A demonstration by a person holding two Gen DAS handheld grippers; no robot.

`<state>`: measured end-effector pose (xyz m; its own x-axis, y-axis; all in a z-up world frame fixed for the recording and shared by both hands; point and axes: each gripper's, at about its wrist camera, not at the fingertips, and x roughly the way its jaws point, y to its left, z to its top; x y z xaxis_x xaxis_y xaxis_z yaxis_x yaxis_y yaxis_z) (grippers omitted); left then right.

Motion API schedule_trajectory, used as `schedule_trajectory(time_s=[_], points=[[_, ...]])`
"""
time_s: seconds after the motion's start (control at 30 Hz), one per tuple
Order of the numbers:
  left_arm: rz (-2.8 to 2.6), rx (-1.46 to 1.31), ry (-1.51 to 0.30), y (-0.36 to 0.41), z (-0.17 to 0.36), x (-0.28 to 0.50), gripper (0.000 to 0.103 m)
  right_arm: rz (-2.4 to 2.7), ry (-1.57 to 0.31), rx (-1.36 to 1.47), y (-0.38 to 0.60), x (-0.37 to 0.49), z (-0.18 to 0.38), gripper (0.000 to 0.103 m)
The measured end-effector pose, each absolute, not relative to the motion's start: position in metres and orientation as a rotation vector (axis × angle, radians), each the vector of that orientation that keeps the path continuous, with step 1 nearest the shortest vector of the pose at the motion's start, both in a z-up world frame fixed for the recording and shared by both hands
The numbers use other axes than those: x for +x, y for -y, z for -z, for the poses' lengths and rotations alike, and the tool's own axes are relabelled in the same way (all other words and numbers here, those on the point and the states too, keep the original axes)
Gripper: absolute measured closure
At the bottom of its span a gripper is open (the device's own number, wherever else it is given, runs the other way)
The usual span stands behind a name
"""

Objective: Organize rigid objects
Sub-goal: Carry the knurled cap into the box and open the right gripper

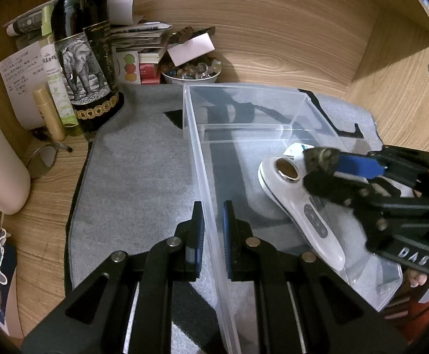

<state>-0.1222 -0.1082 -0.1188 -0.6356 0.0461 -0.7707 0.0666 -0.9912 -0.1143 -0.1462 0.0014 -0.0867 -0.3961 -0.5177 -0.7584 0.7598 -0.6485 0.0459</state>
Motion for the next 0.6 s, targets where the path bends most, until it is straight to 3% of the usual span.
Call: schedule_trajectory(time_s=[0.3, 0.4, 0.6], points=[[2.822, 1.336, -0.207, 0.108, 0.119, -0.122, 0.093, 2.018, -0.432, 1.048, 0.010, -0.145, 0.095, 0.071], [2.822, 1.335, -0.208, 0.107, 0.119, -0.122, 0.093, 2.038, -0.429, 1.030, 0.009, -0.143, 0.091, 0.061], [2.822, 1.335, -0.208, 0.106, 0.118, -0.123, 0.093, 2.096, -0.404, 0.980, 0.000, -0.140, 0.078, 0.059]])
